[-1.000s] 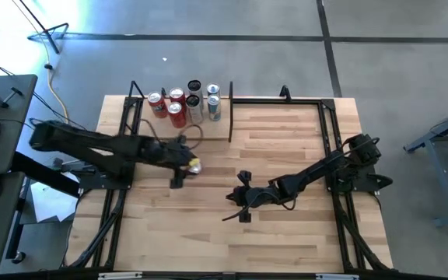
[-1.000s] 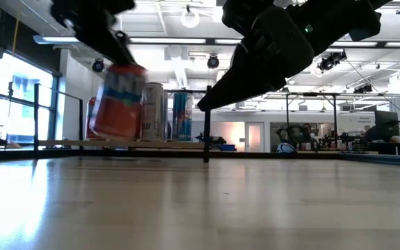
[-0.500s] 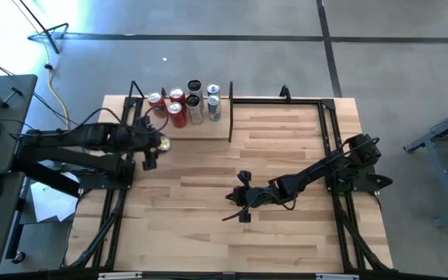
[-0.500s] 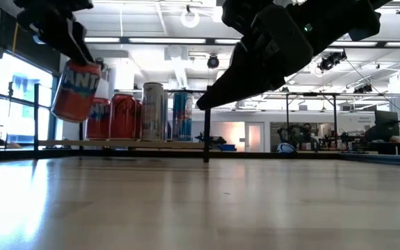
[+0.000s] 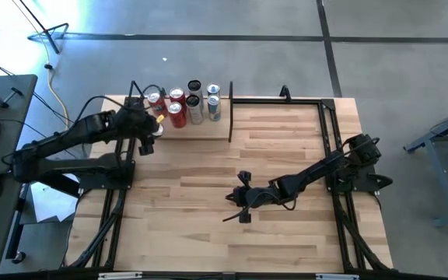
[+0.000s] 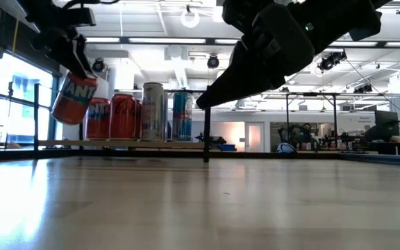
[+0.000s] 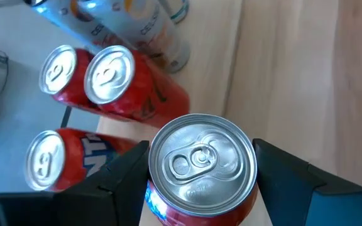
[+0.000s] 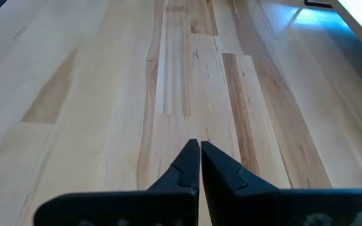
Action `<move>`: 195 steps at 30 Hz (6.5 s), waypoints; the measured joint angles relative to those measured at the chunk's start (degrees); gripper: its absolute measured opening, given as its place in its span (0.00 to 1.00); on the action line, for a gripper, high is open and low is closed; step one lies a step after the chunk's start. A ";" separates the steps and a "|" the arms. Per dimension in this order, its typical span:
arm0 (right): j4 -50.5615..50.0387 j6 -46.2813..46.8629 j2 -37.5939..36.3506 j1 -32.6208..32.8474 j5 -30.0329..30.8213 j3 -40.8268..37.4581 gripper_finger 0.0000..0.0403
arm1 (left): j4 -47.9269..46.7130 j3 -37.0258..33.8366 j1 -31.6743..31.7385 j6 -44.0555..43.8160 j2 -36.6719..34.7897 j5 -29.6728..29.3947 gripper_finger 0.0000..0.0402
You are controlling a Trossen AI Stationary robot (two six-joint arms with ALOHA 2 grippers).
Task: Place canned beverage on shelf
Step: Put the red soda can on the shelf aligned with the other red soda can, then return to Home Position
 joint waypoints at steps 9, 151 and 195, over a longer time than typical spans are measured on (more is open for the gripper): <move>-0.02 -0.01 0.00 0.03 0.00 0.00 0.00 | 9.21 -2.99 12.75 7.17 0.57 7.53 0.58; 8.16 -15.45 -77.45 -10.16 -6.42 -51.86 0.00 | 69.95 -43.60 -18.03 -15.57 -26.19 14.94 0.00; -12.76 -10.71 -103.15 -24.08 -14.11 -53.24 0.00 | 55.52 -46.34 -17.03 -15.13 -43.29 13.28 0.00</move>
